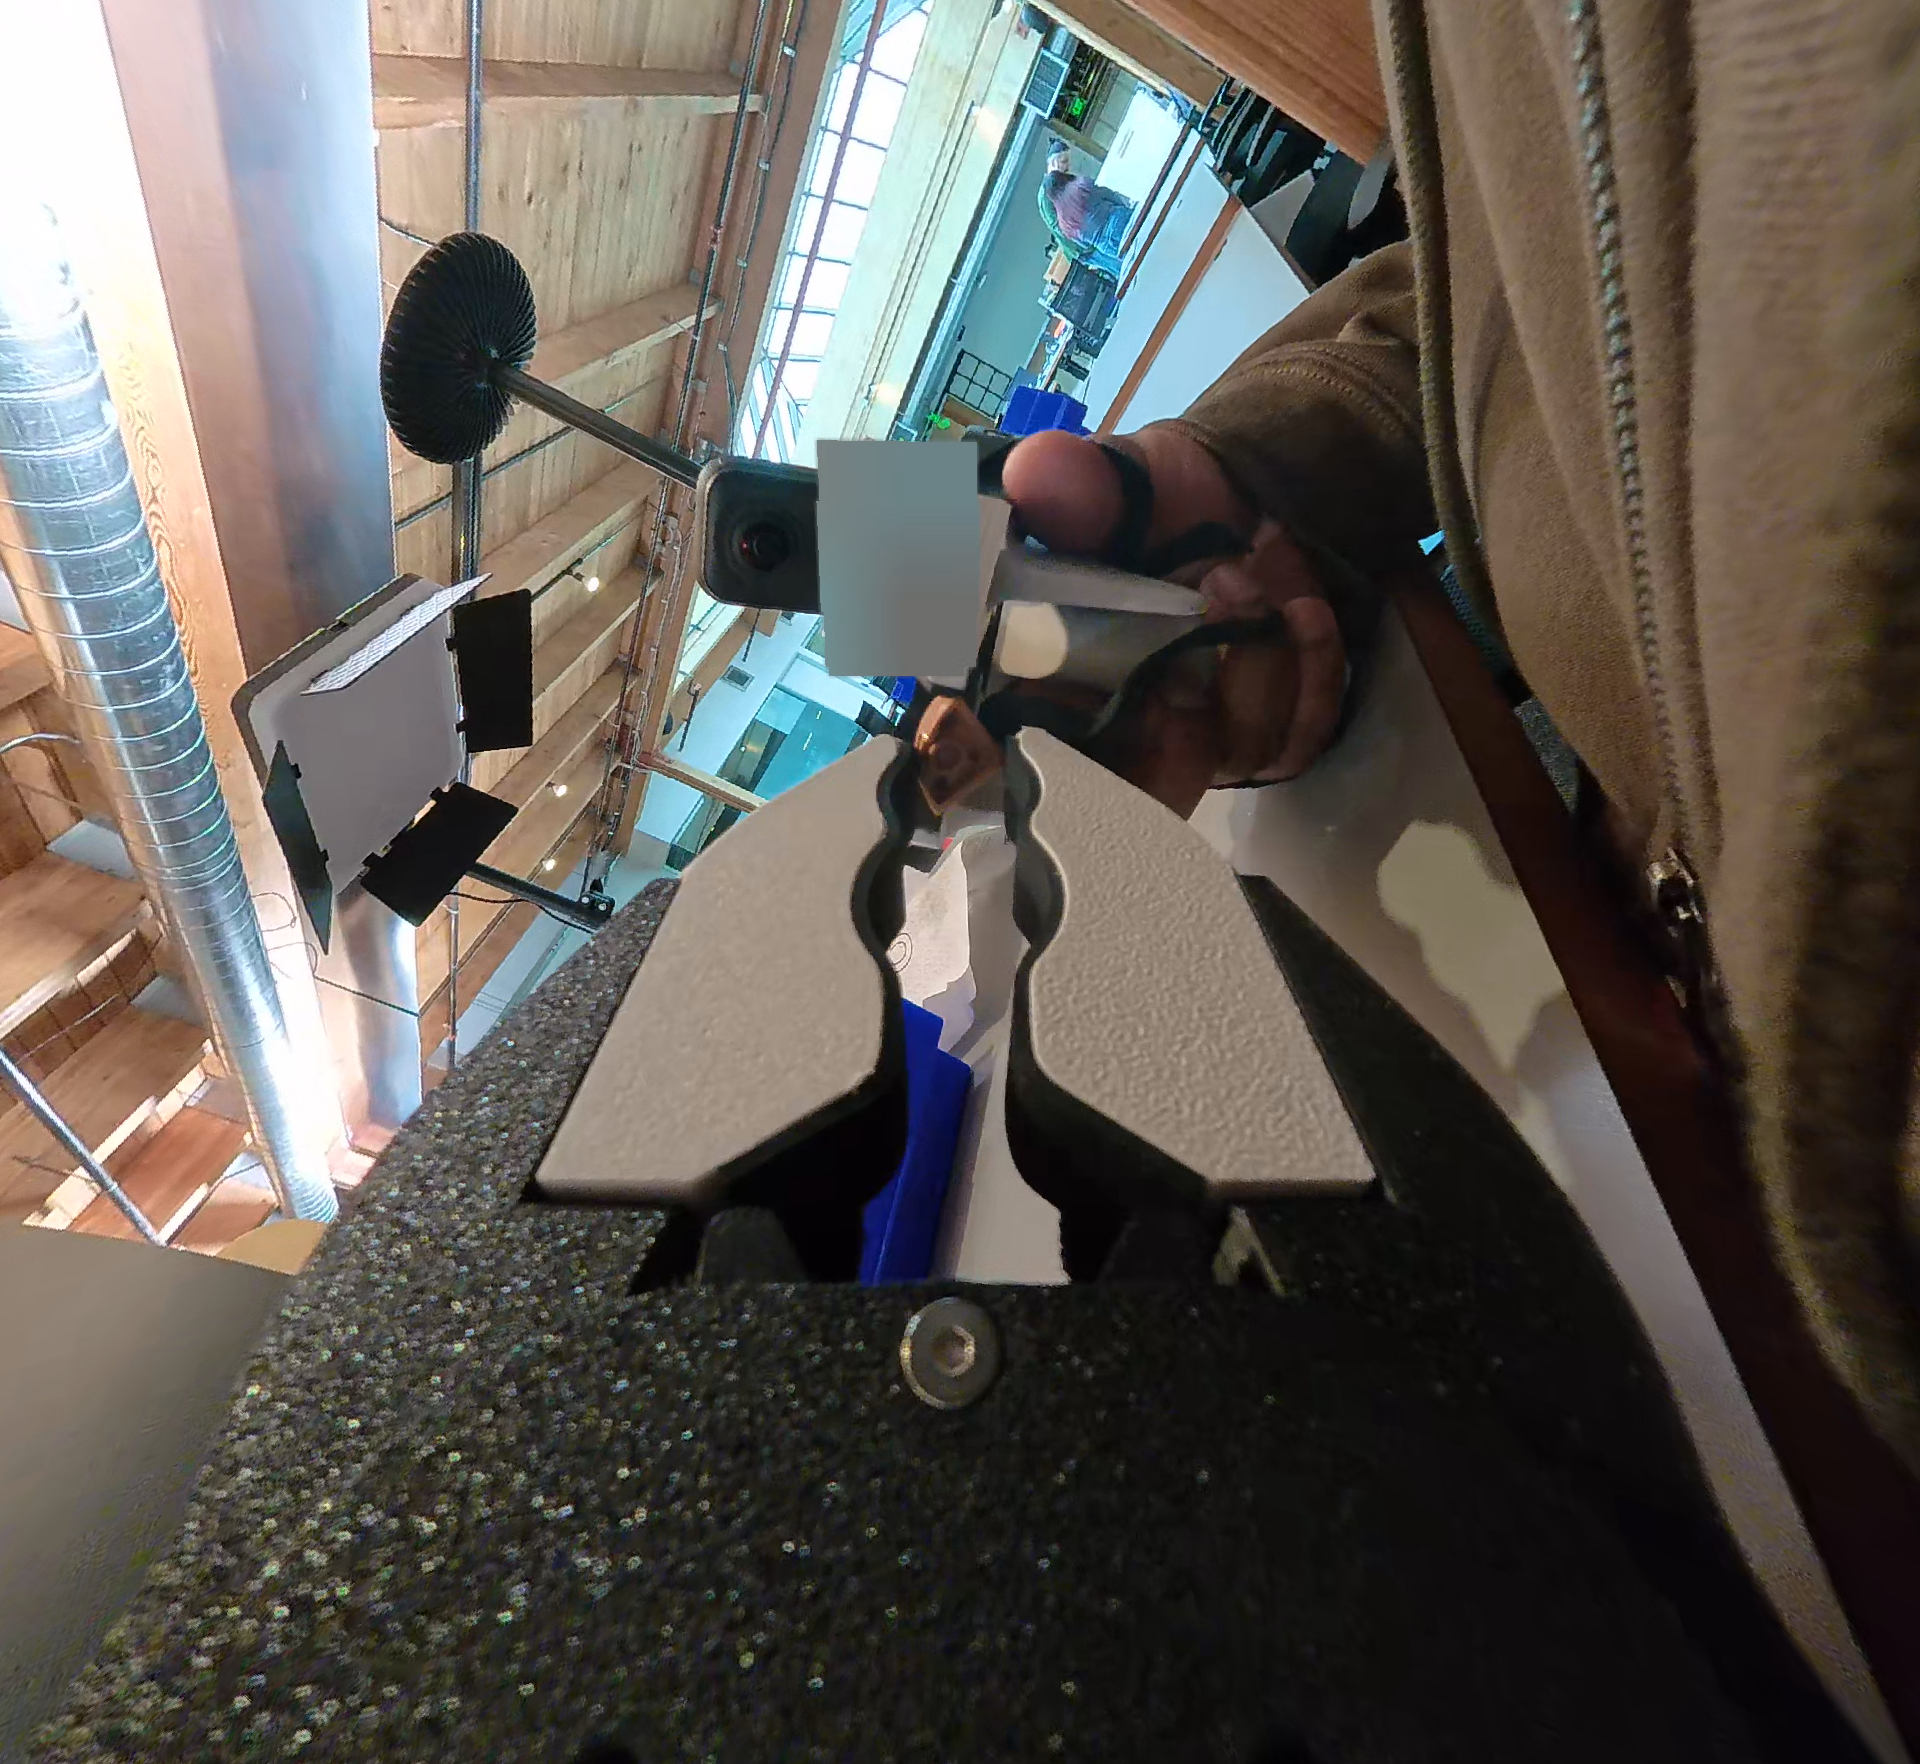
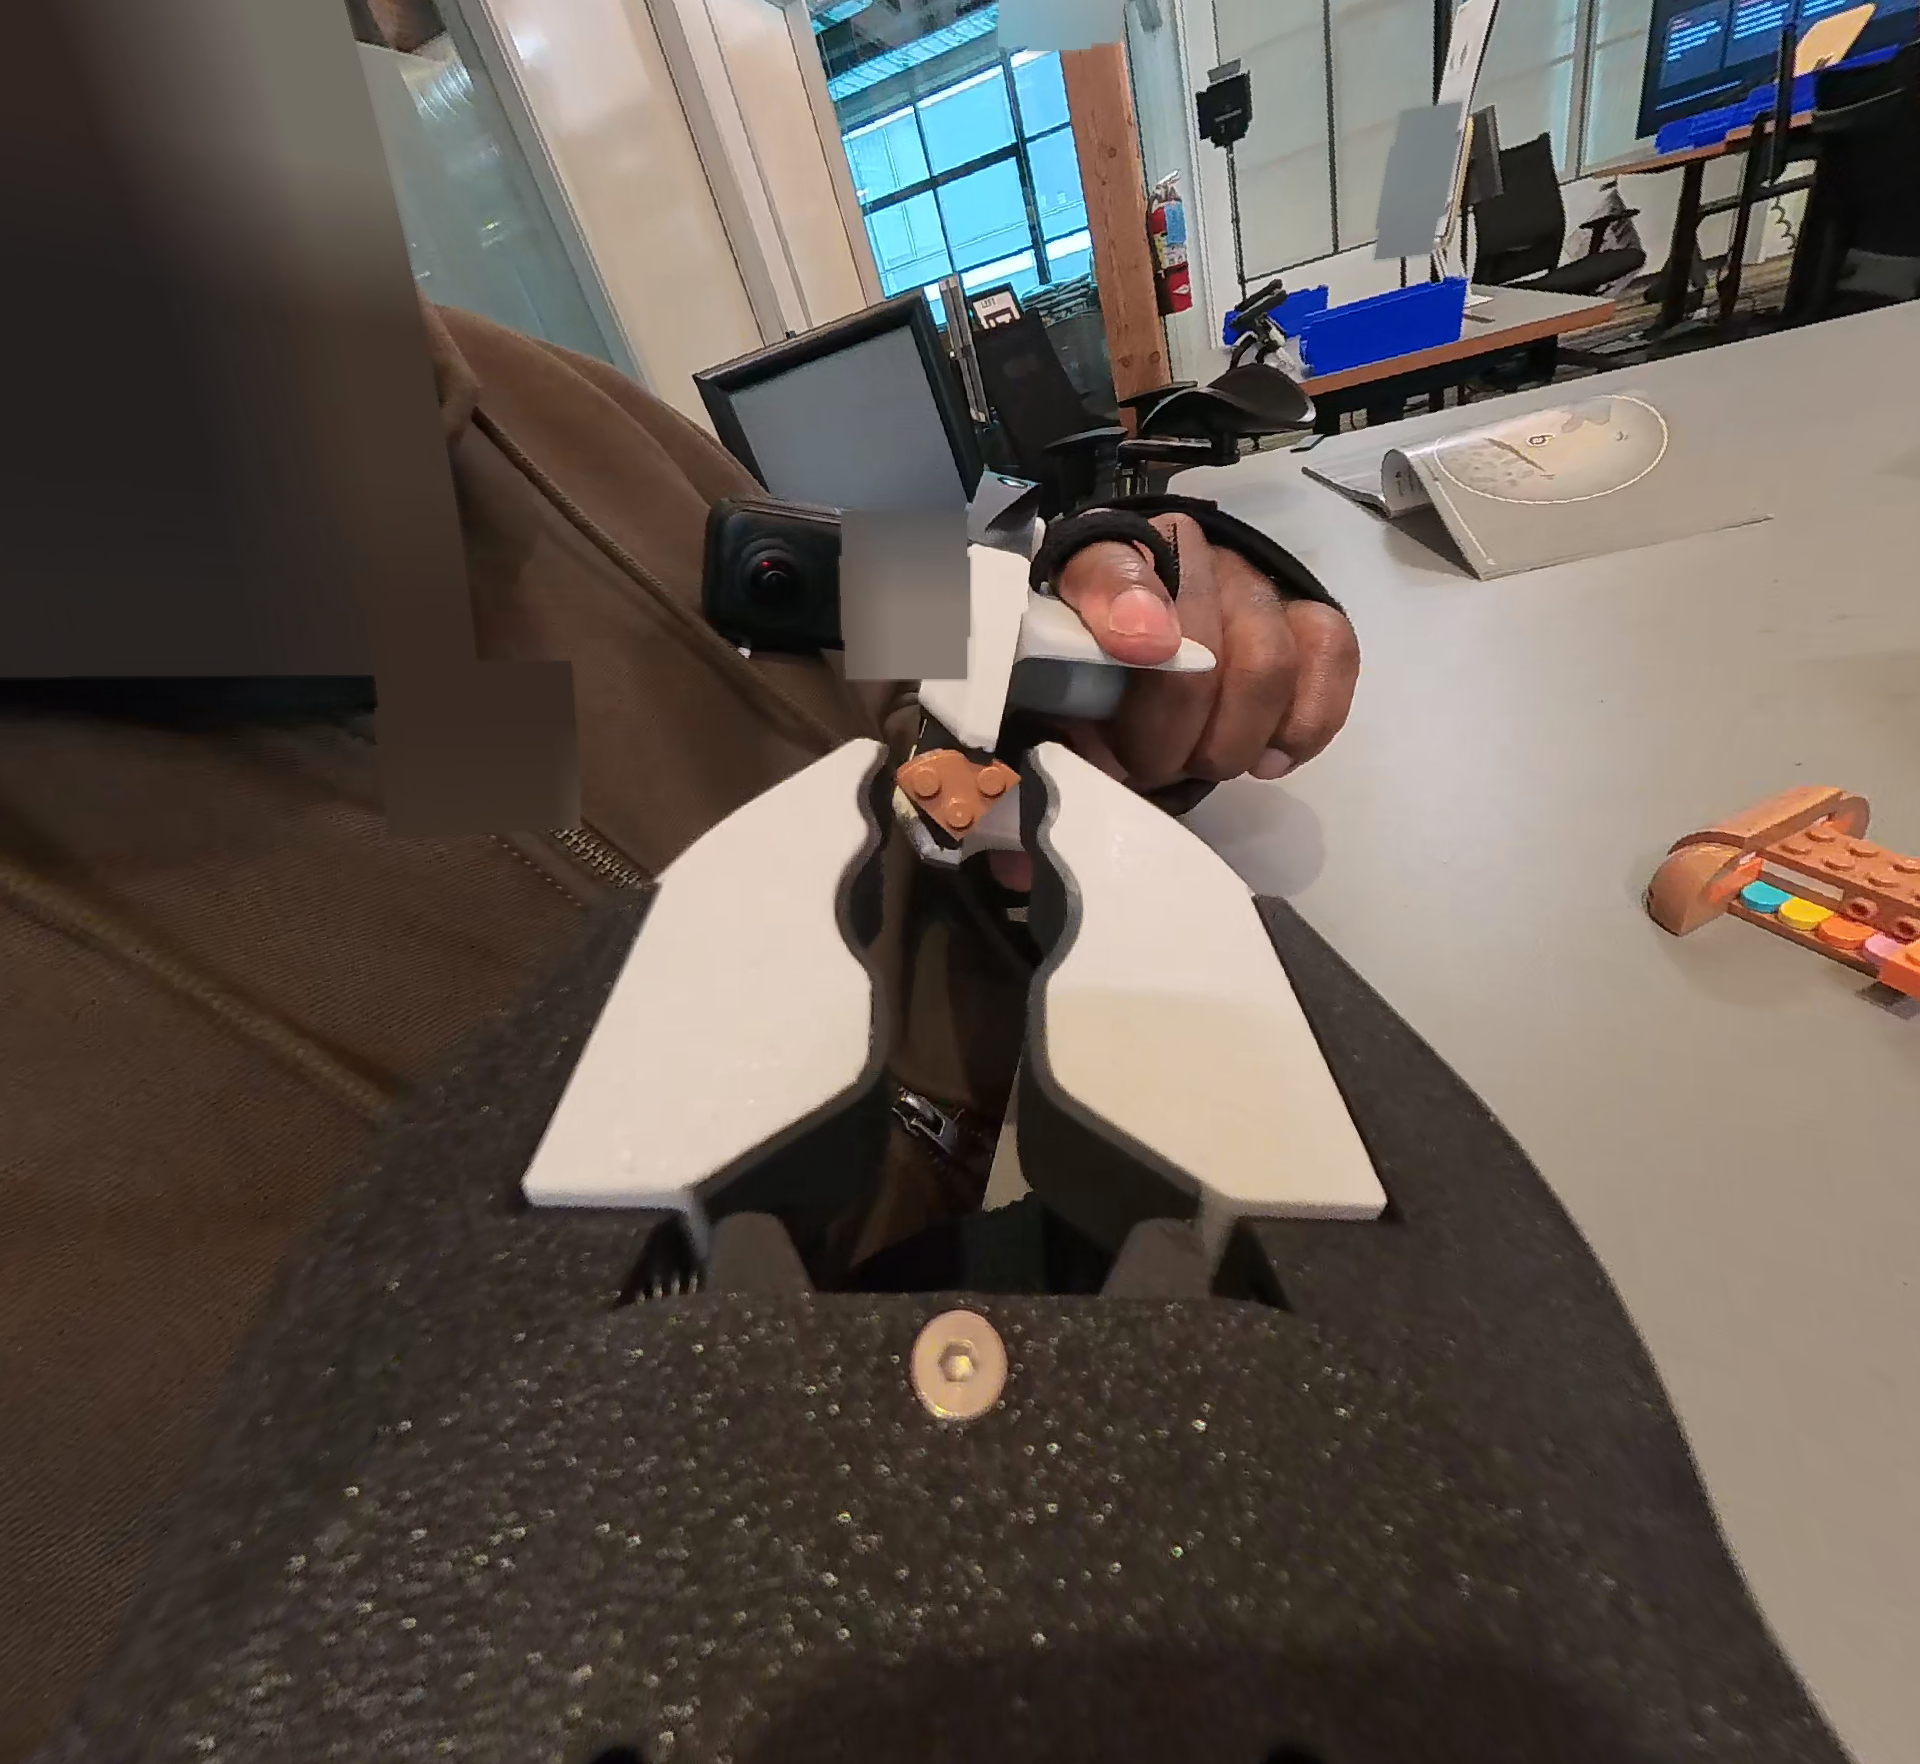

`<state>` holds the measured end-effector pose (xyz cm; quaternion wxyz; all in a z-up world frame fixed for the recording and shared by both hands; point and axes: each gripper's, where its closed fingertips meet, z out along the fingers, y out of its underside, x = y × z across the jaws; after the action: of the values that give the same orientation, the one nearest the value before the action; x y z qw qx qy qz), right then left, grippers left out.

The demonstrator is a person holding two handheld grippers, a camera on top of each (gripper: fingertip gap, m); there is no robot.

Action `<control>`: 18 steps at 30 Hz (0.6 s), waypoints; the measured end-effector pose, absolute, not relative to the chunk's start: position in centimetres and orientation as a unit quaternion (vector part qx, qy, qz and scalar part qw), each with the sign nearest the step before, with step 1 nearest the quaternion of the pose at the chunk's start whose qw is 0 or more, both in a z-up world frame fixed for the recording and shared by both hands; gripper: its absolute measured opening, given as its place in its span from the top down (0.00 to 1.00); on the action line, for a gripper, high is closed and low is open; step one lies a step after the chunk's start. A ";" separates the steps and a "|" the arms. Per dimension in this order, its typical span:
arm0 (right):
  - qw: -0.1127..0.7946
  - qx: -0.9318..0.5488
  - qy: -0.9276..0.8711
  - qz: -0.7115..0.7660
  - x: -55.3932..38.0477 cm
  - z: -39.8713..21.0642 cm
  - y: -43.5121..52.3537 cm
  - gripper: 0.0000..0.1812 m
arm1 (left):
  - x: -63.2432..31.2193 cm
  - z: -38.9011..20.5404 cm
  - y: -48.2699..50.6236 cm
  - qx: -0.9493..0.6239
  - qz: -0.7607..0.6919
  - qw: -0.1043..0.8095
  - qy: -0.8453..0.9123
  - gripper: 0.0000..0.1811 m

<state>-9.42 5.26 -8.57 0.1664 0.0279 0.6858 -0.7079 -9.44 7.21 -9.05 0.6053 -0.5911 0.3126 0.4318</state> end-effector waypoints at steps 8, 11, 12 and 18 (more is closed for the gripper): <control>0.101 0.016 0.677 -0.729 -9.8 -7.8 5.6 0.87 | -9.9 -8.2 6.9 -0.606 0.387 0.644 0.262 0.90; 0.035 0.003 0.669 -0.743 -10.2 -7.3 5.9 0.88 | -10.3 -6.7 5.9 -0.614 0.281 0.714 0.188 0.90; 0.012 -0.003 0.666 -0.746 -10.2 -7.1 6.0 0.88 | -10.6 -6.0 5.5 -0.612 0.231 0.741 0.152 0.89; -0.138 -0.032 0.660 -0.738 -10.9 -6.6 6.0 0.88 | -11.2 -5.3 5.5 -0.604 -0.218 0.763 -0.073 0.89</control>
<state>-10.88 5.98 -6.64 -0.1376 -0.0319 0.6602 -0.7377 -11.21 5.55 -5.35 0.7630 -0.6041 -0.0725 -0.2182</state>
